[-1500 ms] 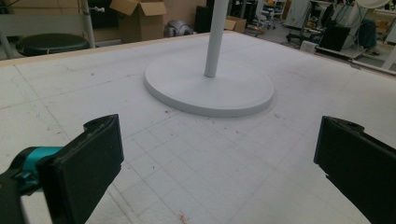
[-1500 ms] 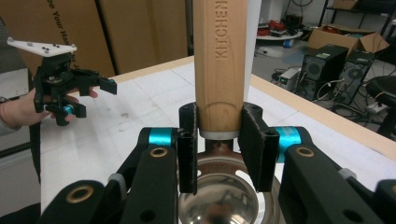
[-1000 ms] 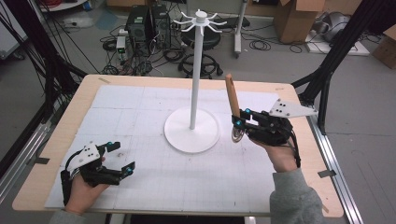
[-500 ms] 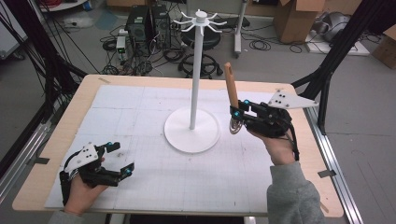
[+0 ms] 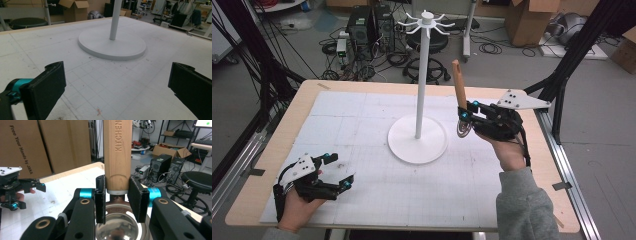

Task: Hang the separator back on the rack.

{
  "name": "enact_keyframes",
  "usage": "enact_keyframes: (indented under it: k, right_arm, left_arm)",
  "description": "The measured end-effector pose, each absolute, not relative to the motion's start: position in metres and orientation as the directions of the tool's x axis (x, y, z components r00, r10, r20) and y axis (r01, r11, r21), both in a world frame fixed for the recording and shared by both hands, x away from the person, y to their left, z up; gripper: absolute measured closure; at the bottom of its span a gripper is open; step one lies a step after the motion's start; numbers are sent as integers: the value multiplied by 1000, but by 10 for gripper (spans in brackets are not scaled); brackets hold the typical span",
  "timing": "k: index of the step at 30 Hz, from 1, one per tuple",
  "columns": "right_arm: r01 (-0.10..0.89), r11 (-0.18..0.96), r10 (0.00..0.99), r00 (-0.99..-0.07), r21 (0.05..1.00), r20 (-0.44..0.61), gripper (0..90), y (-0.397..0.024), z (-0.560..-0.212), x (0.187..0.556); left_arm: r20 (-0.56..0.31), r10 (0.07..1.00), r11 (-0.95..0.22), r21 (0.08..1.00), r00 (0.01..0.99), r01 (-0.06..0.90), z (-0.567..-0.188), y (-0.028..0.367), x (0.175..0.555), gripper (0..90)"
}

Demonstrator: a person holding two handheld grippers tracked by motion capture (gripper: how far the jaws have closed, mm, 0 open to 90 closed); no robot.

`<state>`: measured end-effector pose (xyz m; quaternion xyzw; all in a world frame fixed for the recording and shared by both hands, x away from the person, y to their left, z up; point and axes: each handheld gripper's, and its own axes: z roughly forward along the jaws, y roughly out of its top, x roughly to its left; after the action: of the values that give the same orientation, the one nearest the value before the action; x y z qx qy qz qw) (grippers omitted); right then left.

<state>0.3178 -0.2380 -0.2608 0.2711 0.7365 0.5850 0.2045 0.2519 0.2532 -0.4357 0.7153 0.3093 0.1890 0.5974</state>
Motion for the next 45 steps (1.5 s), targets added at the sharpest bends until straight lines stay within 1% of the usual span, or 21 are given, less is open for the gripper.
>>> enact_keyframes:
  k: [8, 21, 45]
  right_arm:
    - [150, 152, 647, -763, 977, 16, 698, -235, -253, 323]
    - [139, 131, 654, -756, 982, 20, 697, -226, -236, 329]
    - [120, 89, 668, -744, 989, 30, 698, -218, -226, 336]
  left_arm:
    - [-91, 684, -84, 976, 724, 203, -434, 257, 249, 18]
    - [-92, 699, -81, 975, 710, 206, -435, 261, 247, 18]
    - [-89, 713, -87, 973, 696, 214, -436, 263, 245, 18]
